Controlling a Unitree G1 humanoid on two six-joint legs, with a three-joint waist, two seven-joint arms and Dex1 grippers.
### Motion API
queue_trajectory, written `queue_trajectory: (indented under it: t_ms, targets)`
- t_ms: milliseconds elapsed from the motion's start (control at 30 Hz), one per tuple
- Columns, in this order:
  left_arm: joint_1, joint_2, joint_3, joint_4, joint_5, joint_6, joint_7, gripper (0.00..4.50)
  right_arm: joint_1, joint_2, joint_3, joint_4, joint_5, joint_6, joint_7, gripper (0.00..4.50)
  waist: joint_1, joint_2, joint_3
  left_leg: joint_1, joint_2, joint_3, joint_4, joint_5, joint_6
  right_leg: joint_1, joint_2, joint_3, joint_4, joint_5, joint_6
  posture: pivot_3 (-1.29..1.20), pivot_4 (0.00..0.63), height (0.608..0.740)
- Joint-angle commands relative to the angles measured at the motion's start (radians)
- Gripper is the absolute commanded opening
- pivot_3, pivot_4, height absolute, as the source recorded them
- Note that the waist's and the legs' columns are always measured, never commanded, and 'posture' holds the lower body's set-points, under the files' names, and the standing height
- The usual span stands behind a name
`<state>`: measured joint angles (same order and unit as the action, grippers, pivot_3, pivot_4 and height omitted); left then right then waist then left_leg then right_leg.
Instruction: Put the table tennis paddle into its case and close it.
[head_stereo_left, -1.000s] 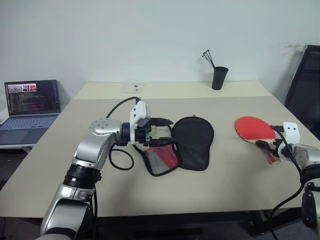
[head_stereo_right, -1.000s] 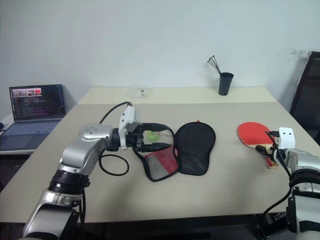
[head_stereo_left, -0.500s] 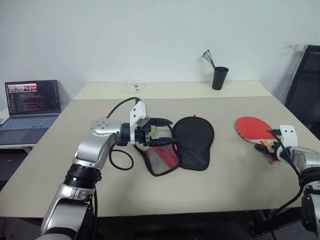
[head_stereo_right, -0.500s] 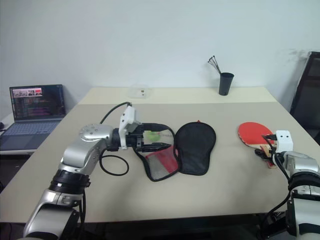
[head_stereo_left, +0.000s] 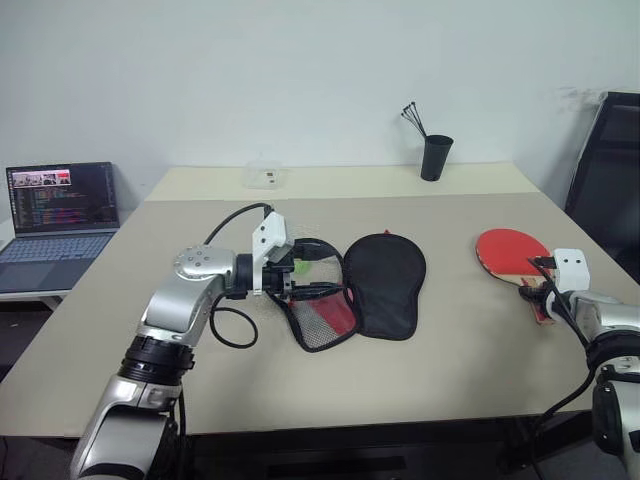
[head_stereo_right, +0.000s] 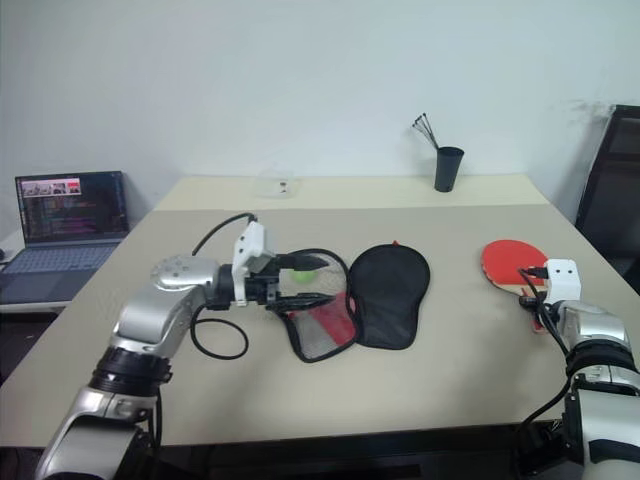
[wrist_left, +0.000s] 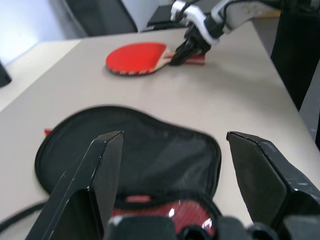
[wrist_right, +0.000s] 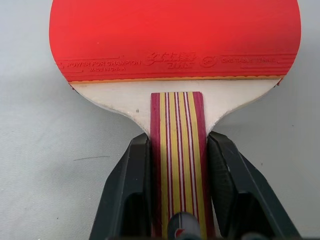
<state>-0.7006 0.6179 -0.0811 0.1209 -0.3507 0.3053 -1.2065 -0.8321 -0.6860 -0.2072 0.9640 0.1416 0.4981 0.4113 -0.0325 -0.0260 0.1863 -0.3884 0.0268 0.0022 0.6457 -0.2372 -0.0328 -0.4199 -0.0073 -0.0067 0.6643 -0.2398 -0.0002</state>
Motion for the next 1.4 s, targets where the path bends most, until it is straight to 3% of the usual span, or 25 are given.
queue_trajectory:
  t_ms: [33,167,300,500,633,767,1400]
  targets:
    - [0.046,0.048,0.063,-0.068,-0.023,0.02,0.018,3.61,0.018,-0.007,-0.037,-0.227,0.042,0.086,-0.012,1.16,0.0,0.001,0.0,-0.001,0.0,0.0,0.0,0.0,0.0,-0.001,0.0,0.0,0.0,0.0,0.0,0.0,0.15,0.74]
    - [0.109,0.096,0.113,-0.107,-0.048,0.046,0.023,3.61,0.076,0.047,-0.063,-0.628,0.136,0.324,-0.035,1.15,-0.003,0.002,0.001,-0.006,0.002,0.0,-0.001,0.0,0.0,-0.006,0.002,0.0,0.0,0.0,0.0,0.0,0.15,0.74]
    - [0.167,0.139,0.162,-0.131,-0.07,0.062,0.025,3.61,0.101,0.192,-0.113,-0.989,0.234,0.586,-0.153,1.14,-0.002,0.002,0.001,-0.006,0.004,-0.001,-0.002,0.0,0.0,-0.007,0.003,-0.001,0.0,0.0,0.0,0.0,0.15,0.74]
    - [0.209,0.158,0.185,-0.158,-0.08,0.08,0.047,3.61,0.133,0.579,-0.143,-1.294,0.245,0.813,-0.409,1.14,0.007,0.002,0.001,-0.007,0.004,-0.003,-0.001,0.0,0.0,-0.007,0.002,-0.003,0.0,0.0,0.0,0.0,0.15,0.74]
    - [0.218,0.158,0.181,-0.175,-0.081,0.086,0.056,3.61,0.159,0.719,-0.139,-1.337,0.216,0.841,-0.495,1.14,0.015,0.002,0.001,-0.01,0.004,-0.004,0.0,0.0,0.0,-0.008,-0.002,-0.004,-0.001,0.0,0.0,0.0,0.15,0.74]
    - [0.216,0.154,0.173,-0.18,-0.079,0.087,0.064,3.61,0.181,0.785,-0.113,-1.313,0.201,0.821,-0.529,1.14,0.013,0.002,0.001,-0.01,0.002,-0.003,0.0,0.0,0.001,-0.008,-0.005,-0.003,-0.001,0.0,0.0,0.0,0.15,0.74]
    - [0.2,0.138,0.147,-0.192,-0.076,0.086,0.074,3.61,0.215,0.838,-0.004,-1.148,0.156,0.664,-0.544,1.14,0.001,0.002,0.001,-0.009,0.002,-0.003,-0.001,-0.001,0.001,-0.008,0.0,-0.003,-0.001,0.0,0.0,0.0,0.15,0.74]
